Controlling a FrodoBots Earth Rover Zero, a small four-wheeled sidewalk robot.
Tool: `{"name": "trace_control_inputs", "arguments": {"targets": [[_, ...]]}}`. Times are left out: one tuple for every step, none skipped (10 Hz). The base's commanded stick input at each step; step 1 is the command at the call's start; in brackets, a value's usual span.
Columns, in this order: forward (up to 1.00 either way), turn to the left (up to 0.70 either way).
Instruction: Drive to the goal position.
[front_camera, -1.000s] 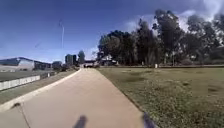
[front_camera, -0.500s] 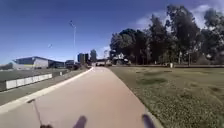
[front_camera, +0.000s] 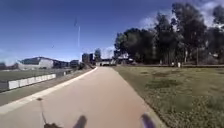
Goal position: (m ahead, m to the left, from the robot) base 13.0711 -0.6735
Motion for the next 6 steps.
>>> {"name": "trace_control_inputs", "arguments": {"targets": [[1.0, 0.0], [1.0, 0.0], [1.0, 0.0], [1.0, 0.0], [1.0, 0.0], [1.0, 0.0]]}}
